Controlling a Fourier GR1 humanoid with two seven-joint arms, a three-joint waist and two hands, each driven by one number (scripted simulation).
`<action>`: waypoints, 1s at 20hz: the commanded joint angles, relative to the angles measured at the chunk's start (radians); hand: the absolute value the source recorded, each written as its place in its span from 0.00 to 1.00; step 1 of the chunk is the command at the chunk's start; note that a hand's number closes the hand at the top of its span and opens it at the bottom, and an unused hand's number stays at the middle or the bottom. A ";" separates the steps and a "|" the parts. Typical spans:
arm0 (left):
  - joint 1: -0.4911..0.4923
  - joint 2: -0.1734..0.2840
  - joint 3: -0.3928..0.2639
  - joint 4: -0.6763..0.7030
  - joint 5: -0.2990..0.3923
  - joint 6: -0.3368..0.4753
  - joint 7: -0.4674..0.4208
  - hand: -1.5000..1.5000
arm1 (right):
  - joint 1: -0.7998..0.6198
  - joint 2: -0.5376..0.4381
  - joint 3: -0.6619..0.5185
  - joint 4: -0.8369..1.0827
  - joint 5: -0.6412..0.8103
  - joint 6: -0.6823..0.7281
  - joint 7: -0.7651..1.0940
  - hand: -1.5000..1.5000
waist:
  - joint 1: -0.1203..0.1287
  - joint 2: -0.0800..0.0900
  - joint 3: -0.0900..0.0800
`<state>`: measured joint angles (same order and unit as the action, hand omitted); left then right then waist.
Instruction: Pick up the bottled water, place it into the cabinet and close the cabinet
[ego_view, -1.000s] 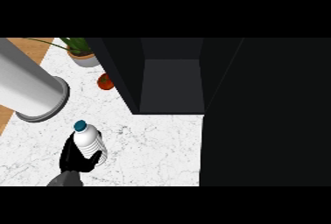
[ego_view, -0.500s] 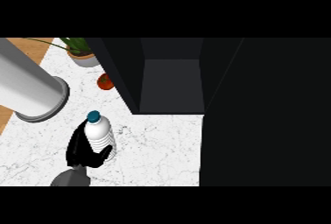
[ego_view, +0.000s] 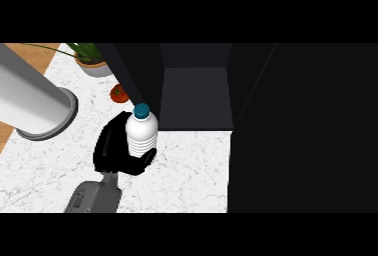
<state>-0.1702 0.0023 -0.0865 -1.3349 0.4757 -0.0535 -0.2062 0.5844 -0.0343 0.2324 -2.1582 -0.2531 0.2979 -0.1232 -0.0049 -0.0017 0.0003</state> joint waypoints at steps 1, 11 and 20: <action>-0.042 -0.002 -0.132 -0.028 -0.001 0.164 -0.027 1.00 | -0.017 0.001 0.010 0.010 0.020 -0.003 -0.020 0.00 | -0.003 0.000 0.000; -0.411 -0.002 -0.173 0.166 -0.067 0.424 0.030 1.00 | -0.011 0.003 0.029 -0.006 -0.003 -0.031 0.022 0.00 | -0.016 0.004 0.000; -0.573 -0.002 -0.143 0.288 -0.165 0.527 0.079 1.00 | -0.020 -0.008 0.024 0.036 0.012 -0.008 -0.023 0.00 | -0.037 0.007 0.000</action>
<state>-0.4789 0.0040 -0.2740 -1.1952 0.3370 0.4717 -0.1919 0.5475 -0.0355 0.2446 -2.1246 -0.2588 0.2815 -0.1308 -0.0091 -0.0137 0.0003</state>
